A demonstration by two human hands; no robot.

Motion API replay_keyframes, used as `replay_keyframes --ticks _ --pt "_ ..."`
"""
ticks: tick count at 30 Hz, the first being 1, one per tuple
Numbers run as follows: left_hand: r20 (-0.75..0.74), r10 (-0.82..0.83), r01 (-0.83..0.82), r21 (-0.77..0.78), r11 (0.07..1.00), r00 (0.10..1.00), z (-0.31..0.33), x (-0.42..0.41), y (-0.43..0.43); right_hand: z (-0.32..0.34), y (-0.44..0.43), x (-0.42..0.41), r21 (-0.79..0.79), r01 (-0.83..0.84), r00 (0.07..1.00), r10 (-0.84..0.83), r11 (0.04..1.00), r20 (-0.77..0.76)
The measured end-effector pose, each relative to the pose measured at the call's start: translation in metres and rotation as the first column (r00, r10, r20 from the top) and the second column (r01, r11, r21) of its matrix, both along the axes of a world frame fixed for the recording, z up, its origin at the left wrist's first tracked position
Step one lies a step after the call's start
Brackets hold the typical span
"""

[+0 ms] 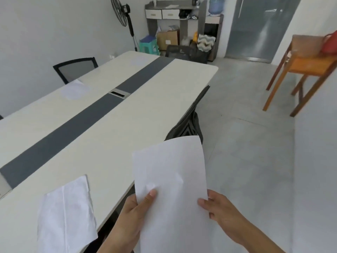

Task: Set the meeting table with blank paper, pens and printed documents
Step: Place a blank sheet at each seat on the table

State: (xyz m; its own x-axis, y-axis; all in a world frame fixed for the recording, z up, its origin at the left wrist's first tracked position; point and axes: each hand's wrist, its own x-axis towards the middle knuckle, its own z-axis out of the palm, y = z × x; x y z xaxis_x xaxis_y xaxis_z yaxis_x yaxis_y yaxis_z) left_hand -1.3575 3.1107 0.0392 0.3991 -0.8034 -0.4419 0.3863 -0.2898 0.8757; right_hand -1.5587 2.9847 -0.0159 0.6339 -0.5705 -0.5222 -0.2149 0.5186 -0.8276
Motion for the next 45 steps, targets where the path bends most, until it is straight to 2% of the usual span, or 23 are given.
replay_keyframes --ticks 5,11,13,22,27,33,39,45 --pt "0.107 -0.156 0.155 0.019 0.988 0.982 -0.011 -0.015 -0.071 -0.005 -0.049 -0.044 0.004 0.164 0.986 -0.164 0.986 -0.022" --pt "0.218 -0.218 0.220 0.015 0.975 0.951 -0.029 -0.030 -0.175 0.002 -0.142 -0.068 -0.216 0.306 0.935 -0.335 0.927 -0.115" --pt "0.213 -0.207 0.213 -0.007 0.977 0.955 -0.031 -0.027 -0.213 0.009 -0.180 -0.065 -0.257 0.302 0.934 -0.340 0.918 -0.115" --pt "0.216 -0.137 0.157 -0.077 0.985 0.967 -0.023 0.025 -0.363 0.028 -0.322 -0.027 -0.198 0.191 0.967 -0.219 0.961 -0.131" --pt "0.239 -0.053 0.067 -0.050 0.997 0.970 -0.026 0.049 -0.414 0.018 -0.396 0.001 -0.304 0.155 0.951 -0.225 0.940 -0.211" --pt "0.273 0.151 -0.166 0.030 0.986 0.950 -0.040 0.087 -0.451 0.002 -0.508 0.048 -0.395 -0.016 0.964 -0.090 0.919 -0.249" --pt "0.281 0.387 -0.427 0.097 0.899 0.878 -0.037 0.105 -0.482 -0.020 -0.633 0.135 -0.405 -0.246 0.951 0.139 0.881 -0.276" --pt "0.266 0.533 -0.583 0.172 0.794 0.804 -0.033 0.083 -0.479 -0.064 -0.696 0.251 -0.371 -0.390 0.896 0.254 0.843 -0.365"
